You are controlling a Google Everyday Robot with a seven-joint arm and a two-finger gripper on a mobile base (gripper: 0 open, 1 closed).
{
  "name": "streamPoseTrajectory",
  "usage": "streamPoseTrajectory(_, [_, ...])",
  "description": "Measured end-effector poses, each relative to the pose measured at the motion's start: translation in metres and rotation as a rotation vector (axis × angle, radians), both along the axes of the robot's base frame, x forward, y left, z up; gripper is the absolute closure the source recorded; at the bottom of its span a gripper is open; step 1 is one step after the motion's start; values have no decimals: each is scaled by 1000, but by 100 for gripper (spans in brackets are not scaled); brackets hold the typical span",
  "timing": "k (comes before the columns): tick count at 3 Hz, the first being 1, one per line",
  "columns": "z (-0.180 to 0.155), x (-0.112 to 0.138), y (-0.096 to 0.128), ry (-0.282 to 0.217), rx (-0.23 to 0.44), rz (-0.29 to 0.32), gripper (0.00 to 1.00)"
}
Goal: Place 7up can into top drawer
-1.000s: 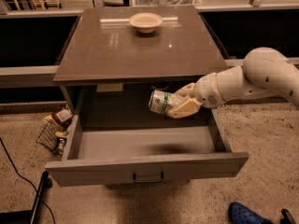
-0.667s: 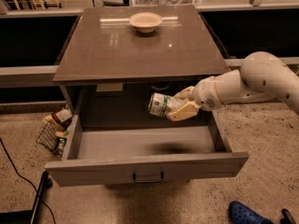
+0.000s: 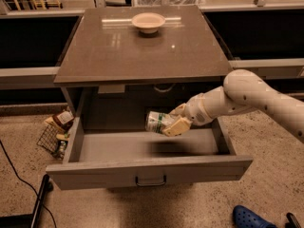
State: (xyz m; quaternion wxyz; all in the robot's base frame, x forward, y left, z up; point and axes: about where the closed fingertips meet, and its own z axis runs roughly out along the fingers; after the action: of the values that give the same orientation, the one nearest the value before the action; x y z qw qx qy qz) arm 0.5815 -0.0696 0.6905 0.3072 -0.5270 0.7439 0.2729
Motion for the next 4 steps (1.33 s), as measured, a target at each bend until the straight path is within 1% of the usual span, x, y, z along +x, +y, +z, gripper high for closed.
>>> streamPoseTrajectory(1, [-24,2,4,10,-39,-7,100])
streamPoseTrajectory(2, [-41,10,5,10,-48,-14,100])
streamPoseTrajectory(4, [-56,39,-4,-15,-45,-70,100])
